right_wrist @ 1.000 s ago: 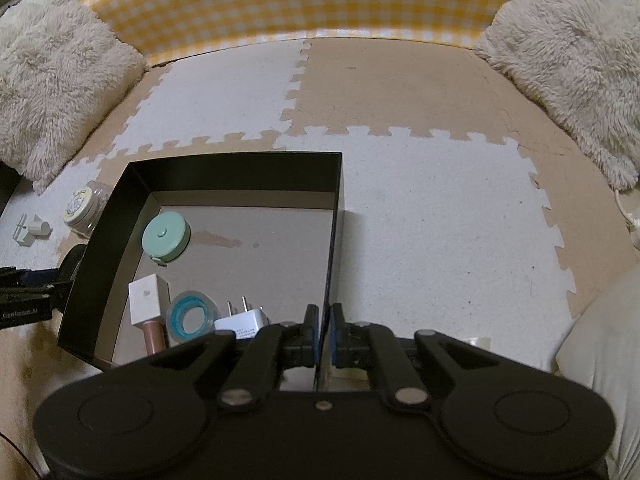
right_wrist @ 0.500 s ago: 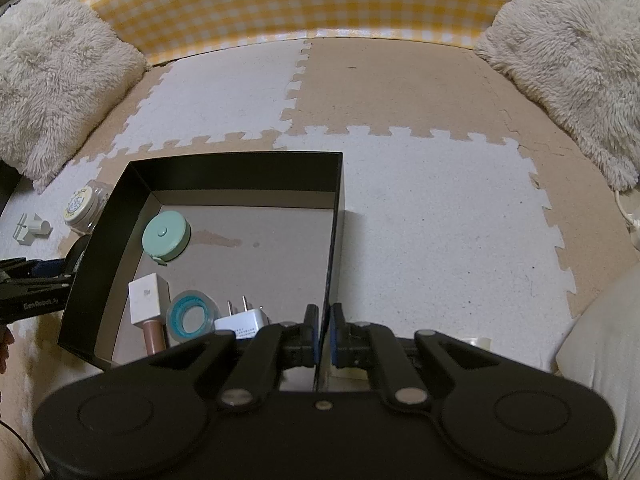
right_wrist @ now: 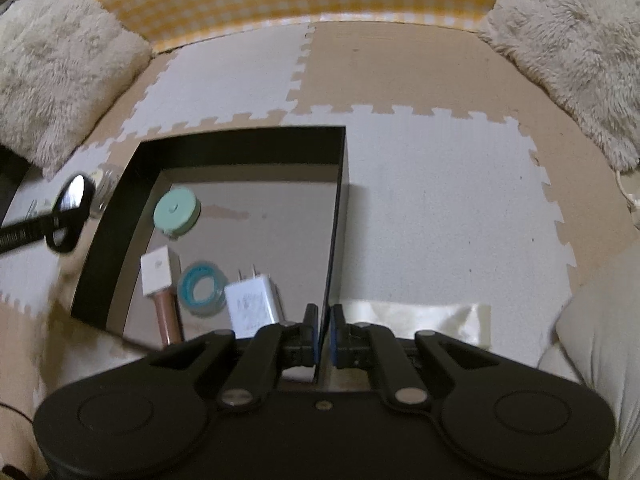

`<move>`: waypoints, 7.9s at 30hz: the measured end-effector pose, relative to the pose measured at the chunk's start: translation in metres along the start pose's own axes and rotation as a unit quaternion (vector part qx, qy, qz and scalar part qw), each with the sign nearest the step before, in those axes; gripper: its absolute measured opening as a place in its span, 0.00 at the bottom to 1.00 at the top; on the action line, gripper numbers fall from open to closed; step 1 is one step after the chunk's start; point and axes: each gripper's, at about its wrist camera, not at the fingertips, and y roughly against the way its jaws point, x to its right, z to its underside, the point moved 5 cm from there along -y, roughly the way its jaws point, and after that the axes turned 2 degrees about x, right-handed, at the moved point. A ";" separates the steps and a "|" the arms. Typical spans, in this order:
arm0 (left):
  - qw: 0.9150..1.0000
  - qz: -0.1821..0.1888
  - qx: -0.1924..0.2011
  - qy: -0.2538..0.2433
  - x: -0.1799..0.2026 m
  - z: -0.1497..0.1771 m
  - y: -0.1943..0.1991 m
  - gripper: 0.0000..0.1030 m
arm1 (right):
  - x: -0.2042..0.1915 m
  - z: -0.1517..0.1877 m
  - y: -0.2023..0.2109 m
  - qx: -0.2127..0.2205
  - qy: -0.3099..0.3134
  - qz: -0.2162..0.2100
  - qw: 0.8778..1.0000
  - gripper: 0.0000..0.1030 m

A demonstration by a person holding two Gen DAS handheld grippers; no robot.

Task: Organize rigid objects
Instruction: 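Carry the black mouse into the black box and release it, then move the left tool to the white watch-strap tool and grasp it, then carry the watch-strap tool into the black box and release it, then move the left tool back and grasp the round tape-measure case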

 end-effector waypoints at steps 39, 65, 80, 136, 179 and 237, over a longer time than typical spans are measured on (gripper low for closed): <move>0.988 0.095 -0.102 0.067 0.151 0.026 -0.101 0.66 | 0.010 0.001 0.001 0.005 -0.020 -0.033 0.999 0.07; 0.994 0.080 -0.061 -0.053 0.128 0.016 -0.010 1.00 | 0.005 0.001 0.000 0.006 0.002 -0.012 1.000 0.06; 0.996 0.028 -0.038 -0.081 0.053 -0.004 0.028 1.00 | 0.001 0.001 -0.001 0.008 0.021 0.004 1.000 0.06; 0.992 -0.105 -0.051 -0.039 -0.221 0.007 -0.025 0.62 | -0.006 0.003 -0.003 0.002 0.046 0.020 0.999 0.07; 0.989 0.110 -0.047 -0.084 0.113 -0.002 -0.046 0.62 | -0.004 0.003 -0.004 0.000 0.039 0.012 0.999 0.07; 0.979 0.104 -0.062 -0.165 0.108 0.021 0.002 1.00 | -0.004 0.003 -0.005 -0.006 0.044 0.010 0.999 0.07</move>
